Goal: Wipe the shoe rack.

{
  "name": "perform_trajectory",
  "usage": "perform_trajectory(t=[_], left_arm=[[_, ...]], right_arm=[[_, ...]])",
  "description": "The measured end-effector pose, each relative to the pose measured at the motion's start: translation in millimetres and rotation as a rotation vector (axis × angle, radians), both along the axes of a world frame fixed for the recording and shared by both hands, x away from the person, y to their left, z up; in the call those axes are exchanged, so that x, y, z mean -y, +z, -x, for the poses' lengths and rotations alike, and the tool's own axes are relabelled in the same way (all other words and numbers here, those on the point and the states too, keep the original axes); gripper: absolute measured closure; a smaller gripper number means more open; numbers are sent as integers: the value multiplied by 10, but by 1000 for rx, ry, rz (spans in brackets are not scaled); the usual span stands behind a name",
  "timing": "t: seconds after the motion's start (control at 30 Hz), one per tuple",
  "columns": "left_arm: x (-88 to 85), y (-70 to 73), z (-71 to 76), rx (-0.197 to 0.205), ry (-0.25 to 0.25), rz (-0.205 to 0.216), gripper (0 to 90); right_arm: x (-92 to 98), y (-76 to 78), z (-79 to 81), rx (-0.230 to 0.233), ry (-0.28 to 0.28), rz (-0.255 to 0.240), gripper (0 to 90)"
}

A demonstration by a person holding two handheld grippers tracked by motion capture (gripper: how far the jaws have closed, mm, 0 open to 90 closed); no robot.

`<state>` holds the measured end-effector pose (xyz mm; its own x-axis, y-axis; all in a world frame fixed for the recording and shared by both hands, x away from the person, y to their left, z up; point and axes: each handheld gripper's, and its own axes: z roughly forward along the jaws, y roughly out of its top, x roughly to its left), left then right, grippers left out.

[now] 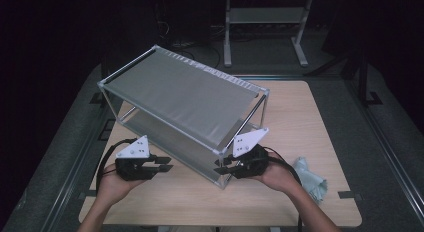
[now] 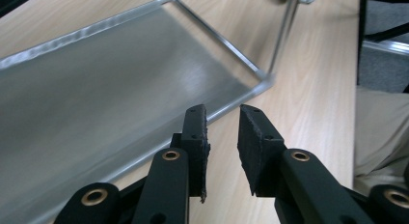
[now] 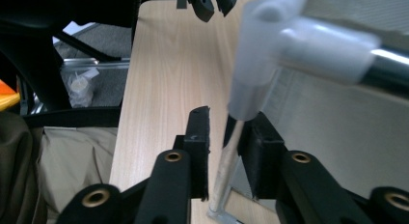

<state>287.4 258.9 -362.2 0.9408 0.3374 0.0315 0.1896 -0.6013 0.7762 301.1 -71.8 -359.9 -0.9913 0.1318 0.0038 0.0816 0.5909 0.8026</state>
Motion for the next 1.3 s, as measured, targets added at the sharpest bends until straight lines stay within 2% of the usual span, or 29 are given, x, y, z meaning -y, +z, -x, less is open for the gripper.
perform_trajectory(t=[0.1,0.13,0.3,0.33,0.5,0.7,0.8,1.0,1.1,1.3], left_arm=[[79,-12,20,-3,-16,7,715],[164,-24,35,-5,-29,12,713],[335,-33,45,-10,-55,22,694],[427,-35,49,-11,-70,31,691],[677,-46,49,-12,-109,38,671],[939,-45,26,-25,-144,58,641],[1056,-52,14,-21,-154,66,629],[1178,-105,-64,-31,-134,73,633],[1222,-125,-82,-41,-147,61,672],[1284,-151,-96,-40,-157,55,738]], right_arm=[[14,4,9,-3,-3,-11,676],[65,17,24,-7,4,-35,658],[244,50,37,-13,-17,-36,625],[373,73,27,-13,-45,-38,625],[683,174,-20,-1,-121,-58,625],[886,378,-106,27,-180,-97,638],[896,520,-191,52,-211,-104,661],[828,728,-407,76,-270,-114,696],[753,751,-516,74,-292,-100,705],[632,687,-679,49,-325,-48,730]])
